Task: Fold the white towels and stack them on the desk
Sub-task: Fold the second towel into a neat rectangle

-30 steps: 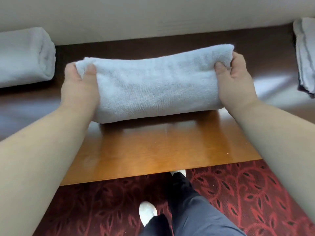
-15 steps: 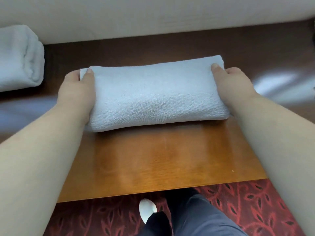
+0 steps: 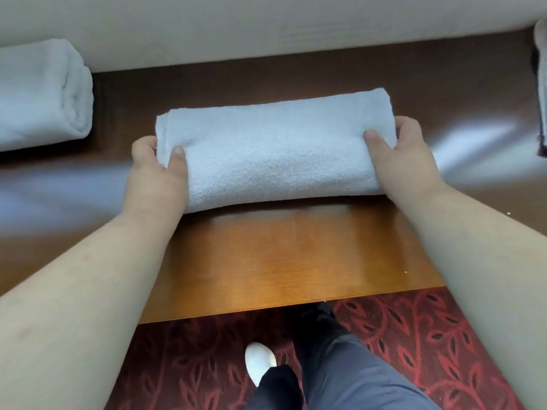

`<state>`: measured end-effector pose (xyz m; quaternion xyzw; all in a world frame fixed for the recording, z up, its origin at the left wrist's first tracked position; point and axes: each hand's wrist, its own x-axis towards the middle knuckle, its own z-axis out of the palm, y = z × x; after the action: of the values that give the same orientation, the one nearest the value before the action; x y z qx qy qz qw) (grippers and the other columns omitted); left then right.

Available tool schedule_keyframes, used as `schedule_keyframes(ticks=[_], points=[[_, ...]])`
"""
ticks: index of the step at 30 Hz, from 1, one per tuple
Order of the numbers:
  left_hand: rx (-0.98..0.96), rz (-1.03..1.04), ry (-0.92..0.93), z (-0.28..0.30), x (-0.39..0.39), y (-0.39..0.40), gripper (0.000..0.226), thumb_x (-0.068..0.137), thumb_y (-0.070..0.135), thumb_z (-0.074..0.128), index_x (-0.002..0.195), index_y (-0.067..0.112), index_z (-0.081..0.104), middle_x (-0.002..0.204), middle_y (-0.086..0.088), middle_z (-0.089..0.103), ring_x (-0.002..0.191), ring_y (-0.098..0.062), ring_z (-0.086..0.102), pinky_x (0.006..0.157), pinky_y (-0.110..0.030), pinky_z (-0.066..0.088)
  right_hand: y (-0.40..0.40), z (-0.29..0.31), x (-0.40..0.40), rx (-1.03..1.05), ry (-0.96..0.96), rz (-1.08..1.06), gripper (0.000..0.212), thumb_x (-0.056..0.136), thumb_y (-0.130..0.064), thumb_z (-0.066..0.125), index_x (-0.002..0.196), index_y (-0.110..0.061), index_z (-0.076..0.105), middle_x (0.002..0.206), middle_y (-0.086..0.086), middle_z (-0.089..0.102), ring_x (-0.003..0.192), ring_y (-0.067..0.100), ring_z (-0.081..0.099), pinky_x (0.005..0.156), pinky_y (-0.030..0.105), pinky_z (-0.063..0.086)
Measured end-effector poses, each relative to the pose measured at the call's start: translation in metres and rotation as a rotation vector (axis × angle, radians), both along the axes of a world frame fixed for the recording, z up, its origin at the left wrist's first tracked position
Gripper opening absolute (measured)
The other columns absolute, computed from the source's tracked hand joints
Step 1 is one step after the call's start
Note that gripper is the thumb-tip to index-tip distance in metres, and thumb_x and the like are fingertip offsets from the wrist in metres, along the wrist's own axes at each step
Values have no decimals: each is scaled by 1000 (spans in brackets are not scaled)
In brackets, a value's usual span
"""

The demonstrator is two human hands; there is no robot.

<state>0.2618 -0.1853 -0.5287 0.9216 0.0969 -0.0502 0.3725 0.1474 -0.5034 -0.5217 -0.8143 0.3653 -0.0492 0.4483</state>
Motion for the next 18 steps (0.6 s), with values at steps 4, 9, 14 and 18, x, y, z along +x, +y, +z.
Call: schedule_keyframes(ticks=[4,9,14,18], points=[[143,87,5,21,2,-16,52,98,31,46,146,29,27,135,-1,45,120,-27,46,97,-38,37,1,12,9,-167,71,-32,76,85,-57,63,147,-28,30,138,-2,47,125,22,47,100,37,40],[180,-431,-510,64,-5,-49,54,95,14,43,149,17,38,148,-7,42,137,-22,36,115,-28,23,35,46,21,-592,-255,294,59,93,-37,56,148,-18,43,153,6,40,143,25,31,119,38,23],[524,-926,-268,40,-25,-99,57,104,42,24,156,20,19,163,-6,16,150,-26,10,121,-47,10,61,24,43,-726,51,706,49,104,-35,35,150,-19,40,163,4,26,153,24,13,122,48,13],[672,-920,-159,14,-17,-105,60,101,48,8,157,27,0,166,2,-3,151,-21,-7,120,-53,-1,51,3,59,-730,222,757,63,101,-50,21,159,-25,13,167,1,10,154,20,3,122,50,5]])
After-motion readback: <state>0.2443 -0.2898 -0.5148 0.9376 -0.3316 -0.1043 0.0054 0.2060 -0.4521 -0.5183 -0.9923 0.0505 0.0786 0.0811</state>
